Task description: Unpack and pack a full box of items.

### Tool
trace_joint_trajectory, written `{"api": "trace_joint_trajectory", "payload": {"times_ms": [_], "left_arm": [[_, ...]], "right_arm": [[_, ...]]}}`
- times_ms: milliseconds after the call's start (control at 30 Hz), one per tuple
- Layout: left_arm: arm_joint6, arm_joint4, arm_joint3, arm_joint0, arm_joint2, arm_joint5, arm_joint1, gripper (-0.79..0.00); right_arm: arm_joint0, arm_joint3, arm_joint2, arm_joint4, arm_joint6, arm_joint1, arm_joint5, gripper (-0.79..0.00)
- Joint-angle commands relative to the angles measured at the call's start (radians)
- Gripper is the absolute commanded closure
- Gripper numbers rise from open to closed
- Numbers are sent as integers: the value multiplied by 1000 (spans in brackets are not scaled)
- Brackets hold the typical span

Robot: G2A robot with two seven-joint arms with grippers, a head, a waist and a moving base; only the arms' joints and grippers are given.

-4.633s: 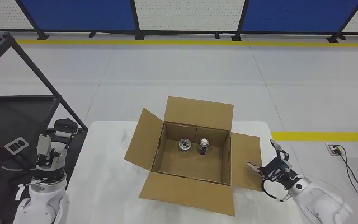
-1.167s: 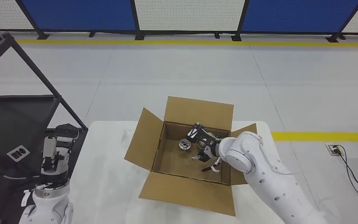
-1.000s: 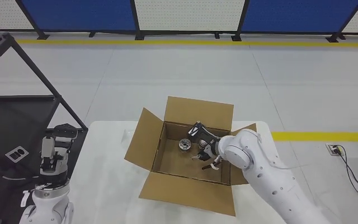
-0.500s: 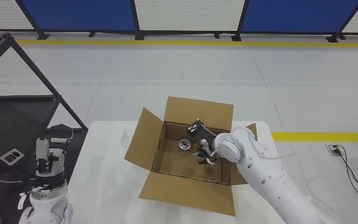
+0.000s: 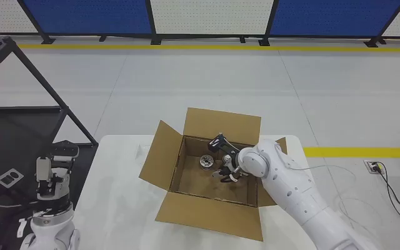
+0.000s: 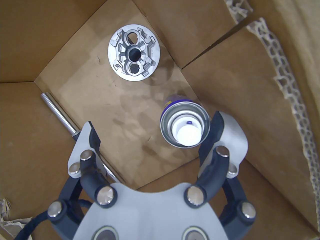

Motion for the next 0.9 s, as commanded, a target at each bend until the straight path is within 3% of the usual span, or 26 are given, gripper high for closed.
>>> {"api": "trace_joint_trajectory", "payload": {"times_ms": [0,100,233,400,500,667,700,867], "left_arm": [[-1,0,-2,3,-2,0,-1,-785],[-1,0,-6,7,-5,-4,-1,-785],[0,-2,-12,14,-9,-6,-3,-785],[-1,1,-17,19,-10,-9,-4,-785],[-2,5,-22,24,-8,-11,-6,-785],[-3,9,-30,30,-5,-13,-8,-785],[-3,10,-31,31,-5,-13,-8,-785],[-6,16,-32,33,2,-13,-10,-785]], "right_arm": [[5,19,0,7,-11,-5,-6,-785],[11,46,-2,14,-28,-12,-16,-785],[19,77,-3,16,-41,-20,-21,-413],[25,113,0,22,-59,-27,-24,-326],[25,124,3,22,-72,-30,-30,-197],[20,119,13,11,-94,-28,-33,-65],[16,112,16,6,-101,-26,-33,-3],[-22,-3,65,-41,-140,6,-37,0]]}}
